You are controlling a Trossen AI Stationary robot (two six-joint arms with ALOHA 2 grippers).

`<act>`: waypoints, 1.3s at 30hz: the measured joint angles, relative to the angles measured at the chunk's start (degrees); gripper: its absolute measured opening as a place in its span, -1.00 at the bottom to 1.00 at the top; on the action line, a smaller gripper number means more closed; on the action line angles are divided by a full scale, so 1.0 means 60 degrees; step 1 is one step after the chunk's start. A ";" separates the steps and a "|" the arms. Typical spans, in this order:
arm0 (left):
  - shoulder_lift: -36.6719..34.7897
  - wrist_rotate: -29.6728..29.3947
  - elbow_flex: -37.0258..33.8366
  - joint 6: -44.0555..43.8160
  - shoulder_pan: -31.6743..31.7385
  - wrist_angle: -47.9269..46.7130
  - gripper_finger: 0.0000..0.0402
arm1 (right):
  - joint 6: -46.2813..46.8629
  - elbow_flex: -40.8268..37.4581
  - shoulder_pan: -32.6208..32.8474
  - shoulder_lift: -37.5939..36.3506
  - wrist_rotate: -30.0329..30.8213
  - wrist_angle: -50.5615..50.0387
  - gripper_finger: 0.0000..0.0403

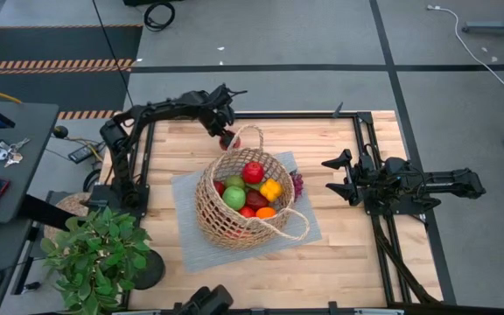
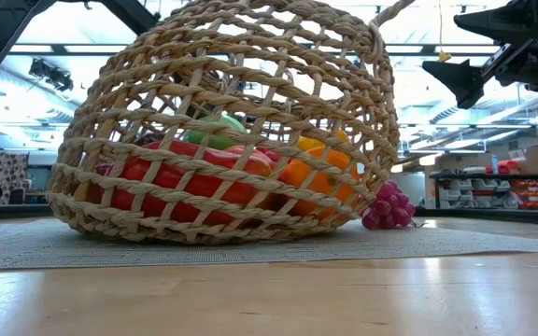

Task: Build produce basket
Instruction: Put the red apple into the basket

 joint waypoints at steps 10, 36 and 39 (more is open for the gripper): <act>0.0000 0.1213 0.1669 0.0551 0.0130 -0.1410 0.61 | 0.0000 0.0000 0.0002 0.0002 0.0002 0.0000 0.91; -0.0015 0.1568 0.8454 0.1379 -0.2025 -0.2031 0.62 | 0.0000 0.0000 0.0003 0.0000 0.0003 0.0000 0.91; -0.0015 0.2026 0.8522 0.1879 -0.2695 -0.1991 0.62 | 0.0000 0.0000 0.0004 0.0000 0.0004 -0.0002 0.91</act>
